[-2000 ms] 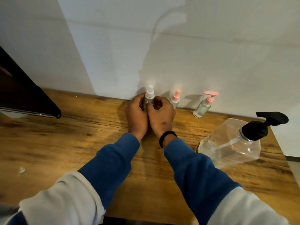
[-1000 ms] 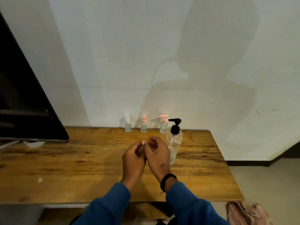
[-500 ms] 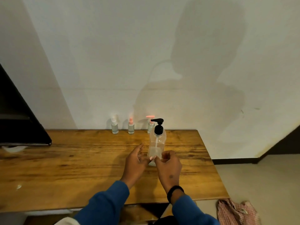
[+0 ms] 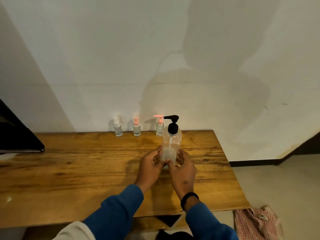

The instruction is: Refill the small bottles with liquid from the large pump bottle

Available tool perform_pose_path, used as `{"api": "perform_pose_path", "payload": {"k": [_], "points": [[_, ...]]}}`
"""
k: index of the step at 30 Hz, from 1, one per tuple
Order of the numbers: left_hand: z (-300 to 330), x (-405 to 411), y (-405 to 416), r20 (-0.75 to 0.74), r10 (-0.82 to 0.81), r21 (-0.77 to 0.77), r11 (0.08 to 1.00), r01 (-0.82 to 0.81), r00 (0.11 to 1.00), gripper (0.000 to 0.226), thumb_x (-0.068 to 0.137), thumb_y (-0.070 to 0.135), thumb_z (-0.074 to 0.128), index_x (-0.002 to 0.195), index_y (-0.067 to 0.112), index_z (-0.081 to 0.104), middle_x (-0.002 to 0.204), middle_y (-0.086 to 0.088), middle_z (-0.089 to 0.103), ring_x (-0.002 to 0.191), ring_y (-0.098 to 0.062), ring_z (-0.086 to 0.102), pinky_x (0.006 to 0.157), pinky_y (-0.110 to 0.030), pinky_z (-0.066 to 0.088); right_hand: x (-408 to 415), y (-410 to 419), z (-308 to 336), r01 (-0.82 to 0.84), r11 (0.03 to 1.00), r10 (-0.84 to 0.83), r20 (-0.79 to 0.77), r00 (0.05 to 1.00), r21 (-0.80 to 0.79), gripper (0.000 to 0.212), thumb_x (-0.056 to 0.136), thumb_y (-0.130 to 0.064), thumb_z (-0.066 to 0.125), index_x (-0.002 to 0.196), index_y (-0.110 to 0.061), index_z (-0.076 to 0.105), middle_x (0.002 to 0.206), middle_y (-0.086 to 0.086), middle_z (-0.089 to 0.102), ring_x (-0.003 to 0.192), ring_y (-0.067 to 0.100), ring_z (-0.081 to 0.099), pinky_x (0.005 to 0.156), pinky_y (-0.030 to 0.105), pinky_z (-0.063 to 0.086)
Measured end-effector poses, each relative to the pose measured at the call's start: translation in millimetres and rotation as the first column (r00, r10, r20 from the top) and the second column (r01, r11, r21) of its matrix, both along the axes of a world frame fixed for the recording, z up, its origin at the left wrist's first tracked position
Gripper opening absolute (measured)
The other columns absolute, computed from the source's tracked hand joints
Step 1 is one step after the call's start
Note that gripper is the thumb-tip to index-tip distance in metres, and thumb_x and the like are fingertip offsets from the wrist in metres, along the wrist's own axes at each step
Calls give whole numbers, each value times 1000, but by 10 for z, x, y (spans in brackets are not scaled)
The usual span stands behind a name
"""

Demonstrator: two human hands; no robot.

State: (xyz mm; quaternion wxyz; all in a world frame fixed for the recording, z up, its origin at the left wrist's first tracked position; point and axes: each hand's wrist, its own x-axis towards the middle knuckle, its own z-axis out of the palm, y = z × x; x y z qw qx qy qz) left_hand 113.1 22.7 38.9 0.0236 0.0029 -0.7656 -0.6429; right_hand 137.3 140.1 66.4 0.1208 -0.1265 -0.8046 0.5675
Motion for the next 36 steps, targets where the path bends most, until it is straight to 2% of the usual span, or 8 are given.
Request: {"api": "perform_pose_path", "payload": {"k": [2, 5, 8, 14, 19, 23, 28, 36], "points": [[-13, -76, 93, -9, -5, 18, 1000, 5, 1000, 58, 88, 4, 72, 142, 15, 53, 131, 2, 66, 117, -8, 63, 91, -26, 56, -58, 71, 7, 15, 1000, -15, -18, 1000, 3, 50, 83, -19, 75, 130, -20, 57, 104, -14, 62, 96, 2, 62, 70, 5, 45], [-35, -208, 247, -14, -5, 27, 1000, 5, 1000, 57, 89, 3, 70, 142, 15, 54, 133, 2, 65, 119, -8, 62, 93, -32, 57, -174, 198, 1, 31, 1000, -31, -41, 999, 1, 48, 82, -18, 76, 127, -21, 58, 98, -18, 61, 87, -6, 60, 64, 2, 46], [-38, -348, 420, -16, 10, 45, 999, -9, 1000, 55, 91, -1, 66, 142, 16, 53, 133, 2, 65, 118, -5, 62, 92, -27, 56, -333, 323, -20, 47, 999, -45, -71, 996, 24, 49, 81, -23, 77, 126, -21, 58, 98, -17, 62, 90, -3, 60, 65, 2, 45], [-48, -623, 715, -79, 63, 32, 998, -61, 995, 48, 95, -2, 61, 140, 15, 56, 130, 4, 65, 113, -1, 62, 94, -23, 54, -714, 520, -84, 70, 996, -64, -106, 992, 56, 49, 77, -35, 78, 120, -21, 59, 103, -9, 65, 91, 3, 62, 72, 16, 53], [-84, -820, 883, -103, 106, 57, 993, -101, 989, 51, 94, -5, 60, 134, 27, 58, 124, 8, 66, 114, -4, 64, 96, -31, 55, -971, 609, -65, 82, 994, -72, -141, 987, 66, 36, 76, -39, 78, 105, -30, 58, 92, -11, 64, 79, -6, 59, 63, 7, 46], [-97, -981, 938, -114, 112, 54, 993, -107, 987, 49, 96, -3, 59, 128, 34, 61, 123, 0, 68, 111, -13, 67, 94, -38, 57, -1133, 648, -76, 78, 995, -65, -175, 982, 68, 32, 77, -41, 77, 100, -32, 58, 89, -11, 65, 79, -2, 61, 63, 9, 47], [-161, -1149, 940, -121, 83, 43, 996, -78, 989, 47, 94, -4, 60, 134, 21, 62, 128, -1, 67, 117, -18, 65, 95, -43, 56, -1250, 664, -69, 73, 995, -58, -193, 980, 69, 29, 77, -40, 77, 95, -34, 56, 87, -9, 65, 78, 2, 62, 63, 15, 51], [-72, -1123, 900, -114, 61, -7, 998, -62, 992, 53, 93, -8, 60, 140, 14, 55, 124, 2, 65, 113, -8, 63, 95, -26, 55, -1261, 652, -51, 69, 995, -55, -197, 979, 65, 31, 77, -37, 77, 98, -35, 55, 88, -11, 63, 78, -5, 59, 59, 8, 46]]}}
